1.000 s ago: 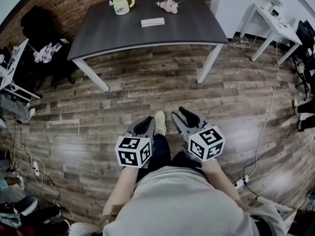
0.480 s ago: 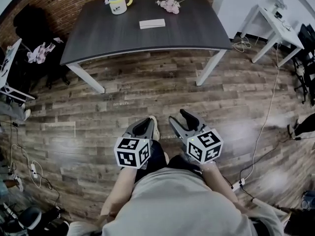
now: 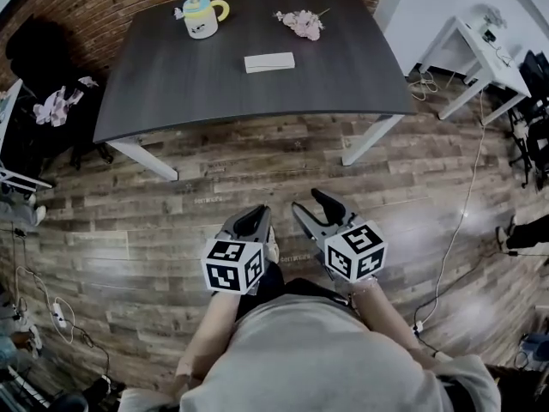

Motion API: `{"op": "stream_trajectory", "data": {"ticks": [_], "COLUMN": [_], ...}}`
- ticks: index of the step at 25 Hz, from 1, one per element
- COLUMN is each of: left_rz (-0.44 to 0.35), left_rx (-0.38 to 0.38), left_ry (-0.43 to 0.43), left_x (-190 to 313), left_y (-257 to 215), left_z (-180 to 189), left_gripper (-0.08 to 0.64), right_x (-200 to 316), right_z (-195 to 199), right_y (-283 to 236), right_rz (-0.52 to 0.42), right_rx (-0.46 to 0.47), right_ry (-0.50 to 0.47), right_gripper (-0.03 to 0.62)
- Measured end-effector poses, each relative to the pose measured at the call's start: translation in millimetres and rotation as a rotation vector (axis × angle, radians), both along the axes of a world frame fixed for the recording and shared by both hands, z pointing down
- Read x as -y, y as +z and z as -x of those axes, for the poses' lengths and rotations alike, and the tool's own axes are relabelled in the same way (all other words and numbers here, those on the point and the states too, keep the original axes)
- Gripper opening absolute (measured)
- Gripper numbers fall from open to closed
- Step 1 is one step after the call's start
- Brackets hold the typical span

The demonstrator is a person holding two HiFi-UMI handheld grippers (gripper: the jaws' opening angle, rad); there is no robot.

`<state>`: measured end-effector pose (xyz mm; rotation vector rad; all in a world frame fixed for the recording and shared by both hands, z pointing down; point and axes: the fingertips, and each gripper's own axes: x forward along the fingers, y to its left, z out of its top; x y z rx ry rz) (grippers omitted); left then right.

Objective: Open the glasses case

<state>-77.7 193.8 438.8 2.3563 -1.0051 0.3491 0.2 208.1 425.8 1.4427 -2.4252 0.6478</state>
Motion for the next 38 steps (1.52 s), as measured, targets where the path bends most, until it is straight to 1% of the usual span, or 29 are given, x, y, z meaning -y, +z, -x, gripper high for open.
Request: {"op": "stream_trajectory", "data": {"ticks": [3, 7, 10, 16, 22, 26, 31, 35, 38], "left_rz": [-0.005, -0.019, -0.034, -0.069, -0.043, -0.032, 0.011, 0.026, 0.022], "left_rx": [-0.012, -0.021, -0.021, -0.011, -0.010, 0.001, -0.024, -0.012, -0.009], "left_ry": [0.000, 0.022, 0.024, 0.040, 0.053, 0.063, 0.022, 0.003, -0.017], "left_x": [34, 69, 95, 135, 146, 151, 161, 175, 191], "left_y": [-7, -15, -19, -26, -21, -15, -7, -2, -4], "left_z": [1, -3, -1, 2, 5, 5, 12, 15, 16], "left_gripper": [0.040, 0.040, 0.040, 0.040, 0.040, 0.040, 0.040, 0.040, 0.040], "right_x": [29, 58, 82, 119, 133, 135, 138, 167, 189], "right_z": [-1, -1, 4, 4, 1, 7, 8, -6, -14], "right_y": [-5, -7, -10, -15, -12, -2, 9, 3, -2], "right_rz": [0.003, 0.016, 0.010, -0.011, 0.002, 0.016, 0.043, 0.024, 0.014], "right_rx": [-0.010, -0.004, -0.010, -0.016, 0.000, 0.031, 0.056, 0.044, 0.068], "right_ry": [0.005, 0.007, -0.009, 0.005, 0.038, 0.012, 0.000, 0.028, 0.037], "right_gripper": [0.210, 0.202, 0.183, 0.181, 0.181, 0.184, 0.187, 0.189, 0.187]}}
